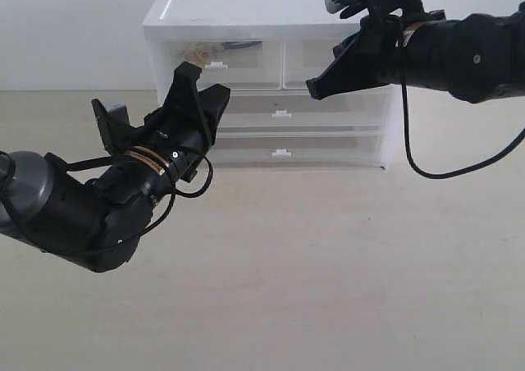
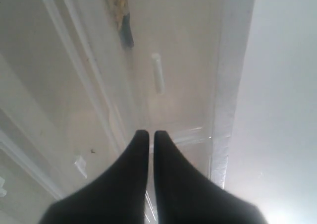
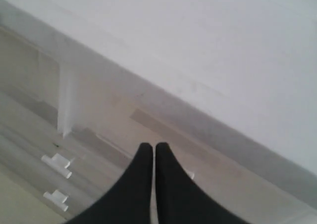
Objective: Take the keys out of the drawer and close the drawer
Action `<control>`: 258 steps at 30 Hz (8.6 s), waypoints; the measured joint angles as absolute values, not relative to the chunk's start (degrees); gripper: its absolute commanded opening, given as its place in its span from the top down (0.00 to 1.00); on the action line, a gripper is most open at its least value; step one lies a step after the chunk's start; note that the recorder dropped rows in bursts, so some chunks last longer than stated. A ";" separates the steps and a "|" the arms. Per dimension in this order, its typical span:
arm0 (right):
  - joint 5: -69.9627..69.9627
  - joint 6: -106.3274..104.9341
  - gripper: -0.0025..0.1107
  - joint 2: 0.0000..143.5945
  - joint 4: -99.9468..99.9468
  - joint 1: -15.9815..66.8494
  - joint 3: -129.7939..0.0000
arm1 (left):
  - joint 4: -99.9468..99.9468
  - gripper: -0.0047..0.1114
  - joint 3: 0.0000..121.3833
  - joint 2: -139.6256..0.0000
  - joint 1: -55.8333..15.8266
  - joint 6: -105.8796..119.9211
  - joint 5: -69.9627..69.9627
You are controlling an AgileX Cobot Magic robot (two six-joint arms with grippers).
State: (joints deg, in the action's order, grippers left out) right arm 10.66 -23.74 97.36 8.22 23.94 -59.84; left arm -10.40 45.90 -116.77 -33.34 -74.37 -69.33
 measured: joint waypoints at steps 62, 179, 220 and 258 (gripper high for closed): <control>11.10 -29.26 0.98 101.81 8.00 24.57 -64.84 | -15.39 0.86 49.60 -116.77 -33.34 -76.33 -67.03; 10.92 -30.59 0.98 101.81 8.00 24.57 -64.96 | -20.61 0.92 58.95 -117.19 -32.83 -70.58 -52.41; 10.92 -31.65 0.98 101.81 8.00 24.57 -64.96 | -25.39 0.92 54.85 -117.50 -37.07 -72.34 -62.18; 10.64 -33.44 0.98 101.81 8.65 24.57 -64.96 | -30.63 0.47 54.89 -117.50 -36.60 -69.27 -63.06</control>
State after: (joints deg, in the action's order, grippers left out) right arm 10.64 -33.44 101.81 8.65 24.57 -64.96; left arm -30.63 54.89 -117.50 -36.60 -69.27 -63.06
